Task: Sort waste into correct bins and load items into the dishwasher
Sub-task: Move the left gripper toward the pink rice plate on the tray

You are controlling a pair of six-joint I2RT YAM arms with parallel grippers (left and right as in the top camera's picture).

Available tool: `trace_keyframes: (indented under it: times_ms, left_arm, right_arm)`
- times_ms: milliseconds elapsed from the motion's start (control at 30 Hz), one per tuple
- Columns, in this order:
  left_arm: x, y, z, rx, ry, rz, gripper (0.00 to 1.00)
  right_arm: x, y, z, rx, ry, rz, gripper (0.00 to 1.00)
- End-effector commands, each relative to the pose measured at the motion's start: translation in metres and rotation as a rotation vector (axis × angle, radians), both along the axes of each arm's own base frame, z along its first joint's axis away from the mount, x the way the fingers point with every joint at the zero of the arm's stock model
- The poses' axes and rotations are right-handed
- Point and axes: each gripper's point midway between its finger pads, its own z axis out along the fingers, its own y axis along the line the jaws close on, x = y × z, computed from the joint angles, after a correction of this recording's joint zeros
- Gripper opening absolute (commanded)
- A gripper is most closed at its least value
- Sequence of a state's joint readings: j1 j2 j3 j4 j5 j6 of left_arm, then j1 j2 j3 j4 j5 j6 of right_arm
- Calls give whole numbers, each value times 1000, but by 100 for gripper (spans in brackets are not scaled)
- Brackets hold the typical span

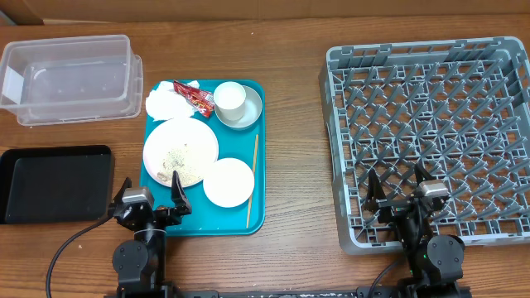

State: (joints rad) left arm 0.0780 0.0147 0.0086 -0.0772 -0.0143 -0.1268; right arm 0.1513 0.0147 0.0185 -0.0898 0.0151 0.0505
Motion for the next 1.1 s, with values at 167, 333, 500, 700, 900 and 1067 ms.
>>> trace_keyframes:
  times_ms: [167,333,500,700,900,1067]
  left_arm:
    - [-14,-72,-1,-110,79,-389,100]
    - [-11,-69,3,-68,43,-374,100]
    - [-8,-77,8,-55,-35,-424,100]
    - [-8,-76,9,-54,-37,-419,100]
    - [-8,-76,9,-54,-36,-419,100]
    - [-8,-76,9,-55,-36,-419,100]
  right_arm:
    - [0,-1,-1,-4,-10,-8,100]
    - [0,-1,-1,-4,-10,-8,100]
    - [0,-1,-1,-4,-10,-8,100]
    - [0,-1,-1,-4,-10,-8,100]
    - [0,-1,-1,-4,-10,-8,100]
    - [0,-1,-1,-4,-10,-8,100]
